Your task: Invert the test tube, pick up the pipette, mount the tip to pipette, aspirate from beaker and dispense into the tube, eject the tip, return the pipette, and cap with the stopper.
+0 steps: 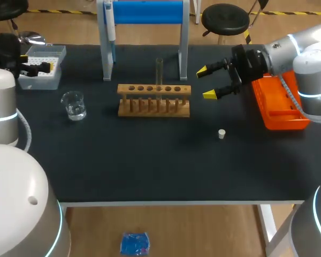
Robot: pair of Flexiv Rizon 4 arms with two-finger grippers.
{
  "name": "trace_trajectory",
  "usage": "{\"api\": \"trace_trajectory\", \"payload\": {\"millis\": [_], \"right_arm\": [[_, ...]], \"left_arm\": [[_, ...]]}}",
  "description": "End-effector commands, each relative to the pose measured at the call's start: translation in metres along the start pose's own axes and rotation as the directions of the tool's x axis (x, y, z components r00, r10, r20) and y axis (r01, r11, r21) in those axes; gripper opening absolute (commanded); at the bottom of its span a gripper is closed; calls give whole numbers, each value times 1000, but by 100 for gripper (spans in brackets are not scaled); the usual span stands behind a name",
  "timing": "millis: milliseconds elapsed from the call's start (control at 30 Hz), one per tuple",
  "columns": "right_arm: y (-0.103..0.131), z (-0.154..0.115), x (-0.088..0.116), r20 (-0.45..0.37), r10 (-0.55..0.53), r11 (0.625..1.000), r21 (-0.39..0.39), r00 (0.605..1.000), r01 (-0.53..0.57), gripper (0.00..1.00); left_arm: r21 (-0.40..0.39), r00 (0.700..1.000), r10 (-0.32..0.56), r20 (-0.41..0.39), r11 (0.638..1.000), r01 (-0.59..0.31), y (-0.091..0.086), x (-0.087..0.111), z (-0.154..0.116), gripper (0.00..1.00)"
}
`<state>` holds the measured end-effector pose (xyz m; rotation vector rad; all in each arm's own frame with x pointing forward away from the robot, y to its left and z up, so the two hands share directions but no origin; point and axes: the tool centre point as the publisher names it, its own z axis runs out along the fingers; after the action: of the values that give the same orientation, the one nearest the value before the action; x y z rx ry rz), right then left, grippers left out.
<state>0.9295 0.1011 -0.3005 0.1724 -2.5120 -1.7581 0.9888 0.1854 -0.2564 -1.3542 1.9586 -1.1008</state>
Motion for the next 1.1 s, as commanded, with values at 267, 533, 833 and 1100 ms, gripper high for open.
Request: {"api": "trace_trajectory", "payload": {"millis": [267, 533, 833, 1100], "right_arm": [[0, -1, 0, -2, 0, 1000, 2, 1000, 0, 100], [0, -1, 0, -2, 0, 1000, 2, 1000, 0, 100], [0, -1, 0, -2, 0, 1000, 2, 1000, 0, 100], [0, -1, 0, -2, 0, 1000, 2, 1000, 0, 100]], "left_arm": [[-30, 993, -36, 108, 999, 39, 7, -19, 17, 100], [-36, 985, -52, 164, 998, 58, 8, -36, 30, 100], [-39, 984, -43, 172, 998, 50, 3, -36, 58, 100], [-44, 968, -97, 231, 993, 110, 12, -45, 84, 71]]}}
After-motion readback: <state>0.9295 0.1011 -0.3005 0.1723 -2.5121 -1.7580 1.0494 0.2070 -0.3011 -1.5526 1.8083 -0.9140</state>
